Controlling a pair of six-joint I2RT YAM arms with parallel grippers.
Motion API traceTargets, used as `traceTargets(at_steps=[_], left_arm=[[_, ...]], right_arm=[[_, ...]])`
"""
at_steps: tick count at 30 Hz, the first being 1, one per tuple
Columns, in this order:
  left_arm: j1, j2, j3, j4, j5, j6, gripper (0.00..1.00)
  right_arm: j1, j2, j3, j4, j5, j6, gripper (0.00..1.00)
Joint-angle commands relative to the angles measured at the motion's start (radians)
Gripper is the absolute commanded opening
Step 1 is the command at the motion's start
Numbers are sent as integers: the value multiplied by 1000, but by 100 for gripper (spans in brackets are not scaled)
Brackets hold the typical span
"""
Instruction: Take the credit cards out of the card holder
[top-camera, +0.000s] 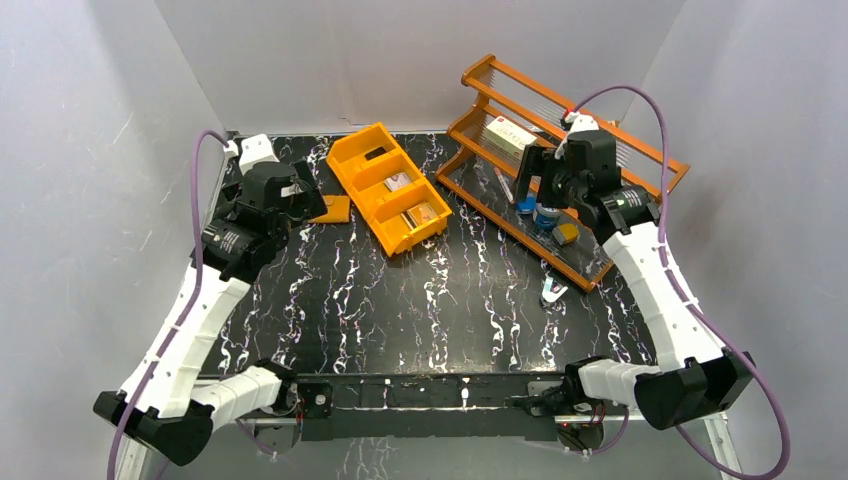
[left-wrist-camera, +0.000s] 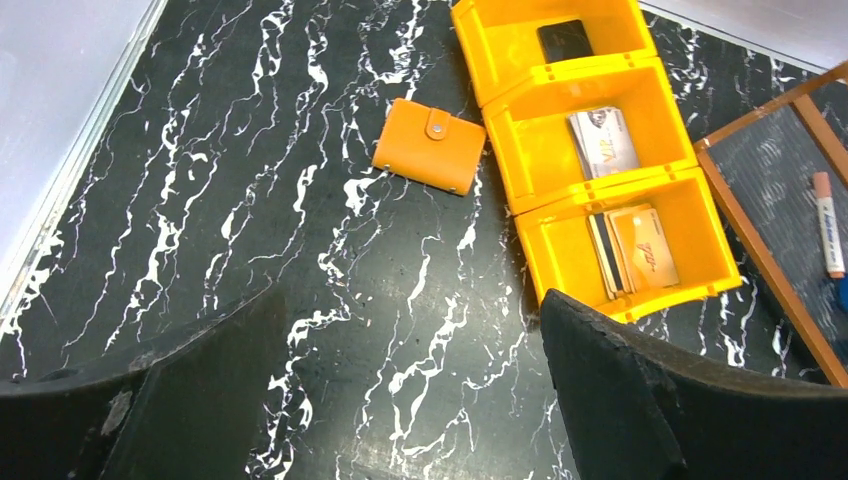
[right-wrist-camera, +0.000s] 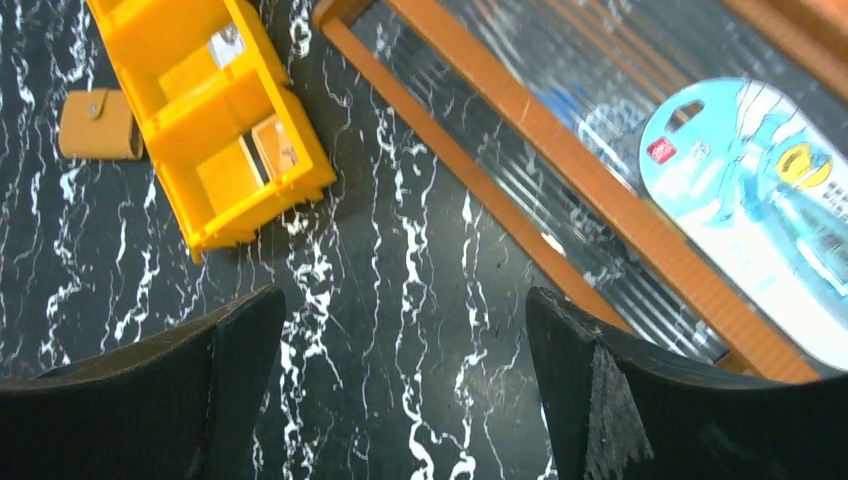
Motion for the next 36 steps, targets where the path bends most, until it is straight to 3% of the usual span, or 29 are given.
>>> traceTargets(at_steps=[1, 8, 19, 29, 36], left_arm=[[63, -34, -51, 64, 34, 9, 98], [172, -75, -163, 133, 216, 40, 98], [281, -100, -305, 179, 431, 60, 98], [310, -136, -466, 251, 510, 56, 98], [314, -177, -589, 258, 516, 67, 98]], right_arm=[[-35, -67, -75, 71, -116, 17, 98], [-26, -93, -171, 72, -260, 22, 98], [233, 34, -154, 47, -33, 58, 98], [293, 339, -72, 102, 138, 104, 98], [245, 597, 50, 150, 250, 169, 98]])
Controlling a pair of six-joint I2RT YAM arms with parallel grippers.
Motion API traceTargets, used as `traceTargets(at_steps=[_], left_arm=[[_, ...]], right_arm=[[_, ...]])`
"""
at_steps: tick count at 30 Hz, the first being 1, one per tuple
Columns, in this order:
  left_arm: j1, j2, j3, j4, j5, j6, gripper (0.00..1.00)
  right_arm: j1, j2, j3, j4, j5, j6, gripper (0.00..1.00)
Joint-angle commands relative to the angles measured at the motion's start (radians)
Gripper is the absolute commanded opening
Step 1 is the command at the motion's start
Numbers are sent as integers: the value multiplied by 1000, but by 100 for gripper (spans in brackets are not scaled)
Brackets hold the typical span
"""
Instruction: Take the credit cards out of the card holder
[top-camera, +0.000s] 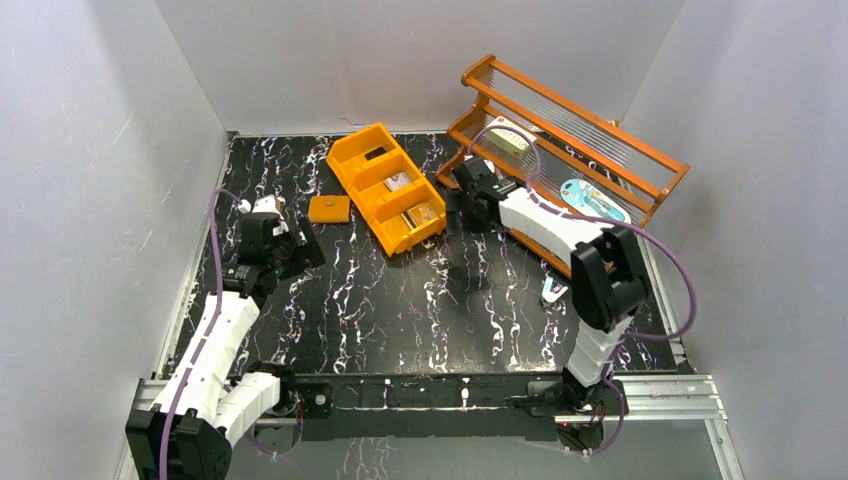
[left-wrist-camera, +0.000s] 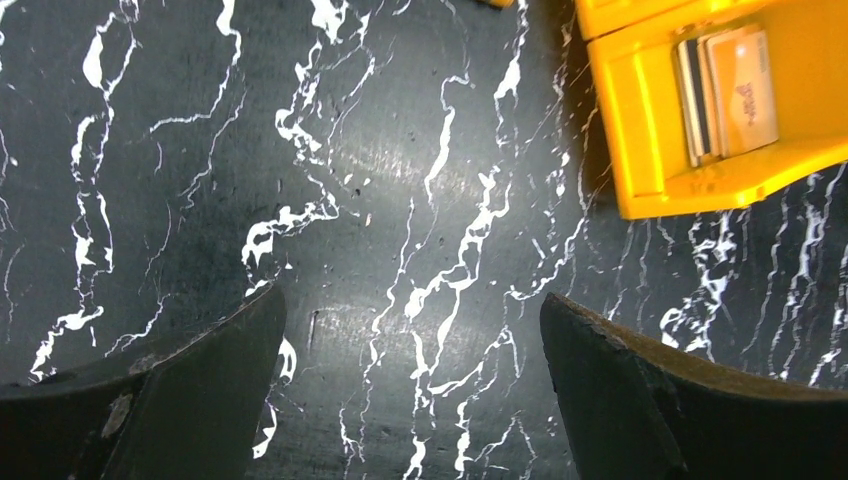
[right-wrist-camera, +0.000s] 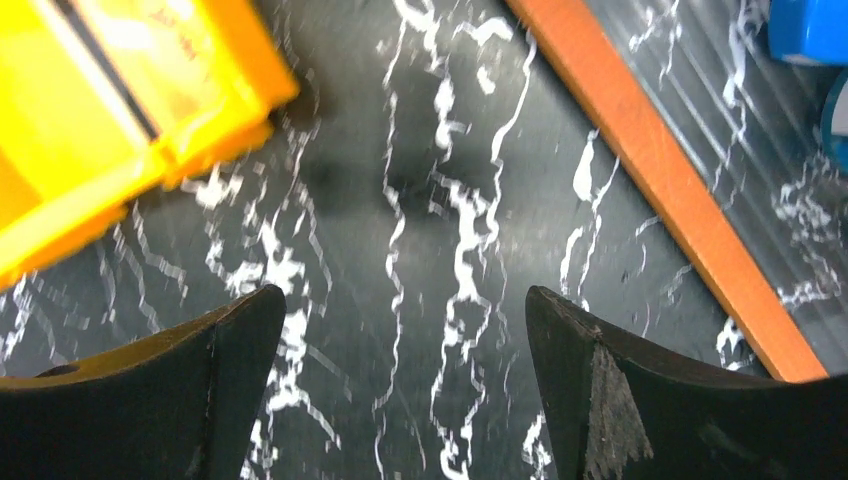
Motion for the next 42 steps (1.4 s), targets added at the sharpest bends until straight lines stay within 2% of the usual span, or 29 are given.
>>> traceTargets(at_steps=[1, 12, 22, 26, 32, 42], left_arm=[[9, -56, -69, 12, 22, 18, 98], [10, -86, -80, 14, -18, 28, 98], [11, -83, -82, 16, 12, 24, 98], [11, -83, -84, 18, 18, 20, 98], [11, -76, -83, 19, 27, 19, 98], [11, -74, -86, 24, 44, 18, 98]], right_arm=[[-51, 115, 108, 66, 114, 78, 98], [-101, 323, 272, 135, 106, 189, 98], [-103, 451, 358, 80, 514, 199, 98], [-110, 480, 396, 79, 604, 169, 98], [-154, 520, 479, 59, 640, 161, 98], [-254, 631, 654, -99, 650, 229, 98]])
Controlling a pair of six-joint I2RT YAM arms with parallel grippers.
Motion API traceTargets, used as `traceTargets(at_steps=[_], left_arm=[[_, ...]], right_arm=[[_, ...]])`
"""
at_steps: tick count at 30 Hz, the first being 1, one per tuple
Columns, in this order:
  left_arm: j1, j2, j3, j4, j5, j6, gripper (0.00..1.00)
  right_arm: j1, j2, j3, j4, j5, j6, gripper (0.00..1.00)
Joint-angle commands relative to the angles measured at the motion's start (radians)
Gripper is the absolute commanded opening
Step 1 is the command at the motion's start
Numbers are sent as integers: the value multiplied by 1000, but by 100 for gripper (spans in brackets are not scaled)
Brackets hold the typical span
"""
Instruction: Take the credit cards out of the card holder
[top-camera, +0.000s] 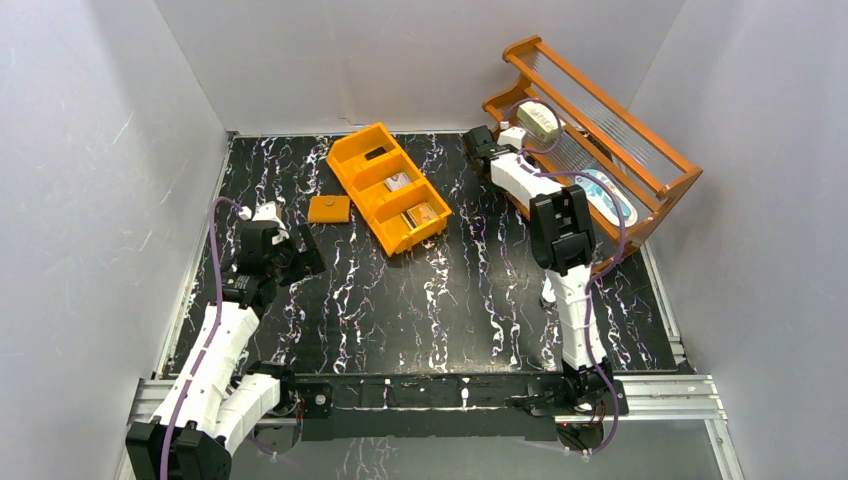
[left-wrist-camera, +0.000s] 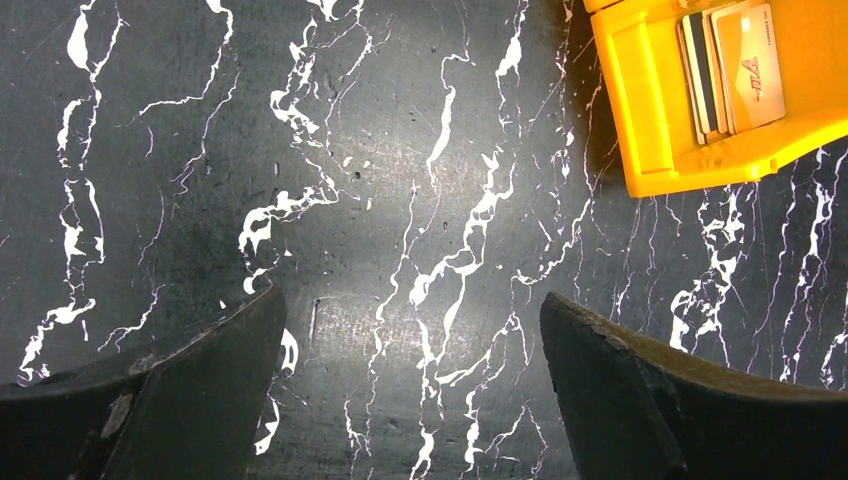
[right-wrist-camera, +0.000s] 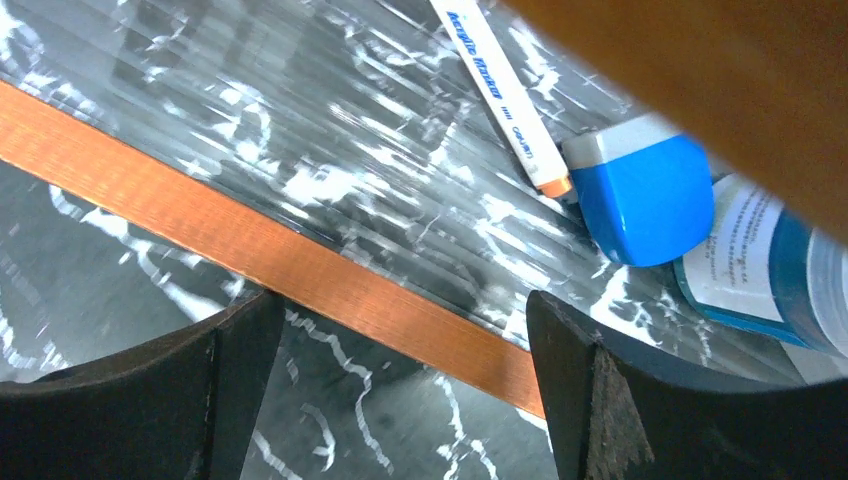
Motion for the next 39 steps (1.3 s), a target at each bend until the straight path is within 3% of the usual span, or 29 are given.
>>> traceTargets(at_steps=[1, 7, 11, 18, 21, 31, 39], left_arm=[[9, -2, 3, 5, 25, 3, 98], [9, 0, -2, 15, 40, 3, 98], [9, 3, -2, 20, 46, -2, 98], [9, -4, 6, 12, 31, -1, 98], [10, -11, 7, 6, 13, -1, 98], [9, -26, 11, -12, -35, -6, 98], [9, -20, 11, -9, -27, -10, 98]], right_arm=[[-63, 13, 65, -123, 145, 51, 98], [-73, -45, 46, -94, 53, 0, 98], [-31, -174, -59, 71, -220, -153, 98], [95, -330, -123, 76, -397, -95, 98], [169, -364, -152, 78, -402, -33, 99], [333, -396, -273, -55, -176, 364, 98], [346, -362, -325, -8, -213, 393, 98]])
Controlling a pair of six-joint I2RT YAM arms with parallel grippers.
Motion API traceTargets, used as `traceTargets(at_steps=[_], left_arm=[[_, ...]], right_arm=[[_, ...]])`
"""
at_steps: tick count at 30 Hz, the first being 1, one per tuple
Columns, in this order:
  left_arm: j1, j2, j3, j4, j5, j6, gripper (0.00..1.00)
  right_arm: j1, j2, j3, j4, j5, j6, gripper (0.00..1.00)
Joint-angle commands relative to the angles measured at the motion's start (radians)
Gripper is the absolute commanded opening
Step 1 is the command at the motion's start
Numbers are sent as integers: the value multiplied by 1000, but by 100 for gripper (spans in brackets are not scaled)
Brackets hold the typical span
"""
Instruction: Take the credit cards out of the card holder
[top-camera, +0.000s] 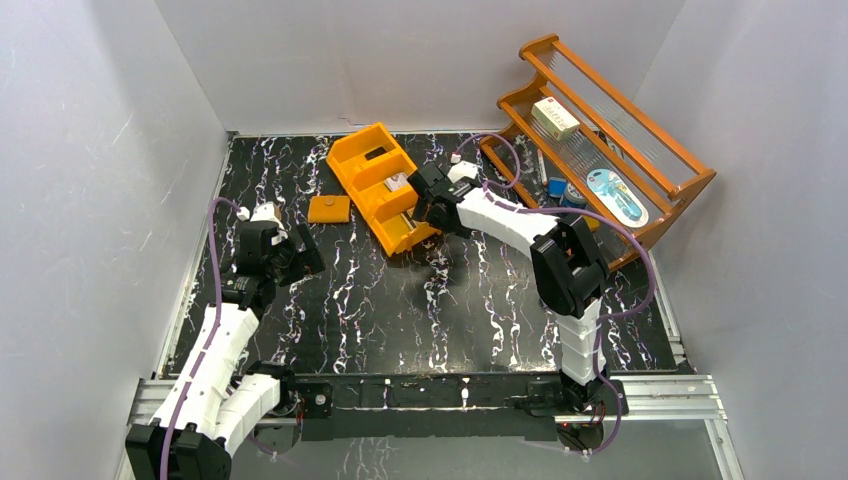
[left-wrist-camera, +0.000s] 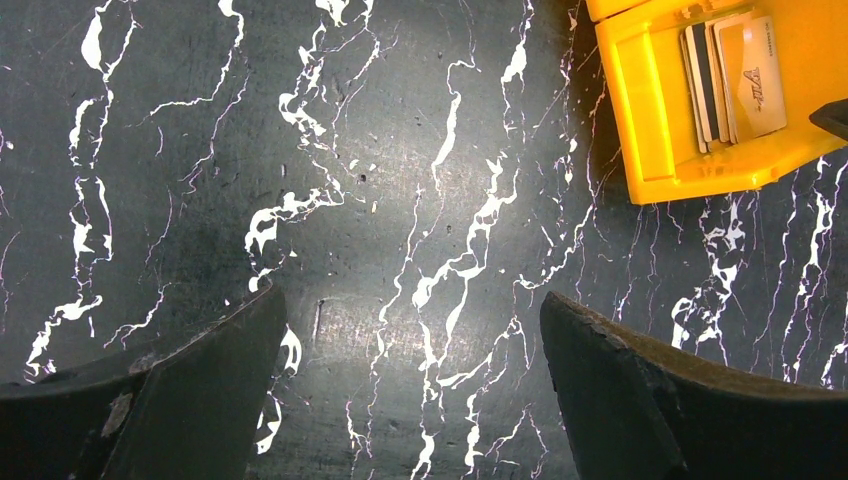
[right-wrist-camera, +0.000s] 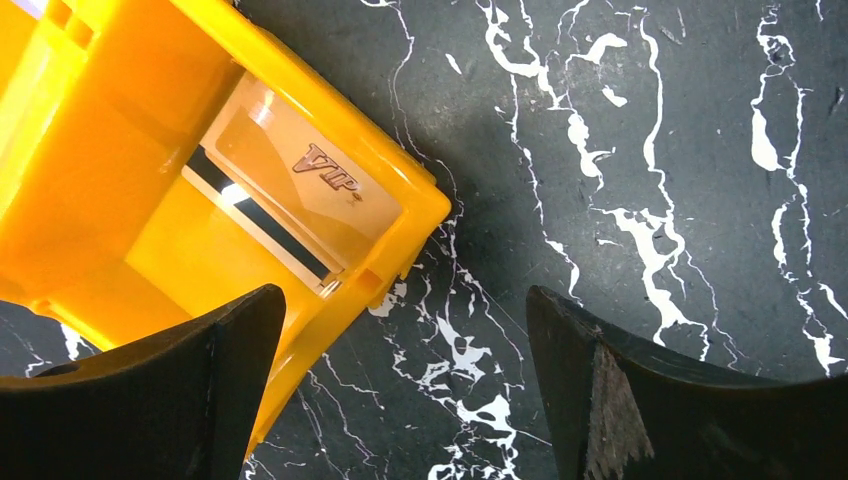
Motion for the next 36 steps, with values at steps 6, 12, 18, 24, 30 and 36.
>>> traceTargets(at_steps=[6, 12, 18, 24, 30, 36], left_arm=[[9, -8, 10, -8, -7, -1, 98], [9, -7, 9, -6, -1, -1, 98], [9, -4, 7, -1, 11, -2, 98], [9, -5, 6, 0, 17, -2, 98], [9, -6, 6, 0, 15, -1, 98], [9, 18, -5, 33, -15, -5, 98]], right_arm=[[-1, 22, 26, 8, 6, 24, 98], [-35, -62, -96, 56, 34, -40, 94], [-106, -153, -204, 107, 24, -138, 92], [-221, -227, -271, 146, 17, -251, 92], [-326, -231, -208, 141, -29, -368, 92], [-332, -198, -105, 86, -112, -420, 92]])
